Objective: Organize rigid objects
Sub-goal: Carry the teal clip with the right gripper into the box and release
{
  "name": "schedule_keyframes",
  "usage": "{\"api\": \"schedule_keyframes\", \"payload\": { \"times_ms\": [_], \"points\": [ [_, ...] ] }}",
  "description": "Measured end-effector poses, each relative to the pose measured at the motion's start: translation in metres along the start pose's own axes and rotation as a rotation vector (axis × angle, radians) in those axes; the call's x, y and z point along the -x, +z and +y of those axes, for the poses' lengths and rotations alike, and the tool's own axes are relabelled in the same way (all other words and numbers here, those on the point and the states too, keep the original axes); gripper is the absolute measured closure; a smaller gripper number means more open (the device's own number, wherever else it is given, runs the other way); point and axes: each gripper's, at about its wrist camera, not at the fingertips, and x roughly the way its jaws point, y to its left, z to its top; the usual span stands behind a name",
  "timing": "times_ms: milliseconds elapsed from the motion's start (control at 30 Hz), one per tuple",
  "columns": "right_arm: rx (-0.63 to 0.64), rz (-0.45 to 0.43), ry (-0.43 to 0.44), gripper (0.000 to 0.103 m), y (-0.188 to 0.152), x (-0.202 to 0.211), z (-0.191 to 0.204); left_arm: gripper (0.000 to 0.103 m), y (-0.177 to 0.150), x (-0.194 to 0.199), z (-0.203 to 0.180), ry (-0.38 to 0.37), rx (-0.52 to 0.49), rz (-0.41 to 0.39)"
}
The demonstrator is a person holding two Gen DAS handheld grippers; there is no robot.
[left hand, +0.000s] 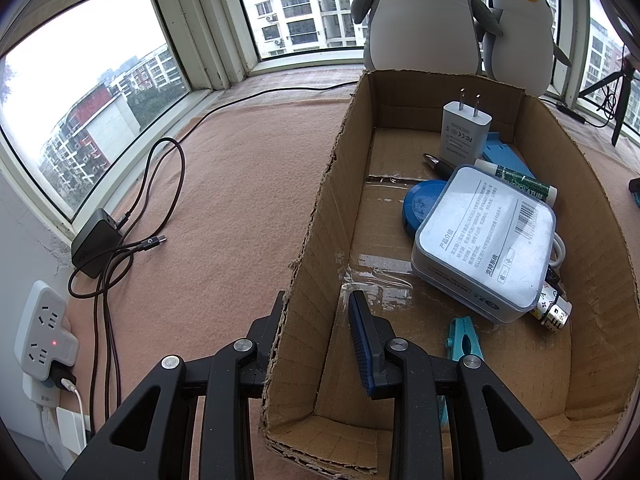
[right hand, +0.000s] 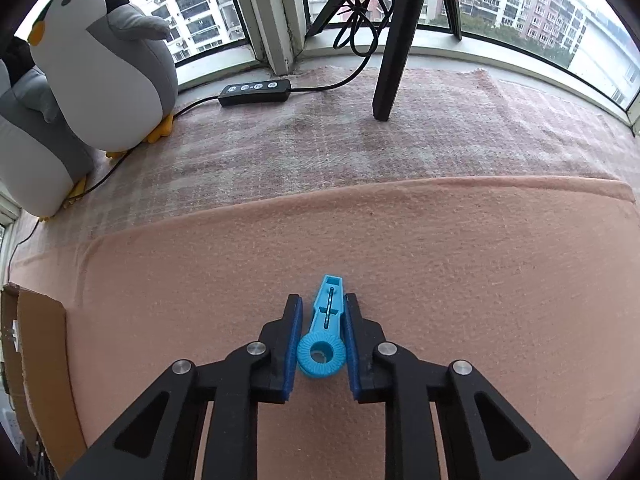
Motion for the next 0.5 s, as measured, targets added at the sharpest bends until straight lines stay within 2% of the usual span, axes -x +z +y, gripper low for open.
{"api": "schedule_keyframes", "payload": {
  "times_ms": [267,500],
  "points": [
    [0.024,-0.017,0.037,0.085,-0.018,0.017,0.013,0.073,0.0,0.0,0.0,0.0,0.001,-0.001],
    [0.137,-0.076,0.128,0.085,-0.042,0.055,0.057,0.073,0.0,0.0,0.001,-0.002,0.004,-0.002]
  ]
}}
